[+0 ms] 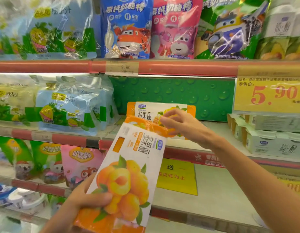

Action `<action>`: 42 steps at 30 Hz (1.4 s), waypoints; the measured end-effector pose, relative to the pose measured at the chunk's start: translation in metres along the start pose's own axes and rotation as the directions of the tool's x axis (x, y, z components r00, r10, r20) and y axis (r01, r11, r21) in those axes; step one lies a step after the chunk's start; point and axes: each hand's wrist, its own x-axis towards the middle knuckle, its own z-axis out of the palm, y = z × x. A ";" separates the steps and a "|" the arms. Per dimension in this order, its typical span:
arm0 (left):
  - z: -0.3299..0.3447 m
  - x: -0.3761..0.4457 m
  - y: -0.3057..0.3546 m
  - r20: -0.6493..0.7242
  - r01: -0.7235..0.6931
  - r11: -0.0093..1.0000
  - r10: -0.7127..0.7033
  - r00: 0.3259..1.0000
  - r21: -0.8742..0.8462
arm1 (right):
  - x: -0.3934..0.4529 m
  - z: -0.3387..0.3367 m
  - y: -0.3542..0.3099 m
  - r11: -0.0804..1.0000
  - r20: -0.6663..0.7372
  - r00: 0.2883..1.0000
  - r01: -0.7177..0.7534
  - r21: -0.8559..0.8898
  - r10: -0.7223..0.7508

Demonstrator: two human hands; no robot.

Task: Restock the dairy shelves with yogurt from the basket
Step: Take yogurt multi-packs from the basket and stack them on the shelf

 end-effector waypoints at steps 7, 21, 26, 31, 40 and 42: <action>0.027 0.030 0.027 0.353 -0.014 0.999 -0.002 0.936 0.043 | 0.003 -0.017 0.007 0.966 0.295 0.945 -0.198 0.169 0.143; 0.004 0.121 0.058 -0.131 -0.386 0.662 0.592 0.795 0.643 | -0.014 -0.041 0.046 0.813 -0.208 0.964 -0.014 0.582 0.166; -0.017 0.156 0.019 0.139 -0.176 0.014 0.555 0.820 0.984 | -0.004 -0.028 0.053 0.828 -0.407 0.893 0.075 0.555 0.192; -0.024 0.162 0.012 0.176 -0.128 -0.122 0.594 0.785 0.984 | 0.001 -0.004 0.060 0.830 -0.464 0.872 0.140 0.539 0.154; -0.028 0.164 0.012 0.190 -0.132 -0.140 0.583 0.790 0.981 | -0.006 -0.002 0.068 0.933 -0.392 0.912 0.033 0.358 0.118; -0.026 0.164 0.012 0.171 -0.131 -0.110 0.595 0.786 0.985 | -0.008 -0.004 0.073 0.970 -0.388 0.914 -0.023 0.242 0.118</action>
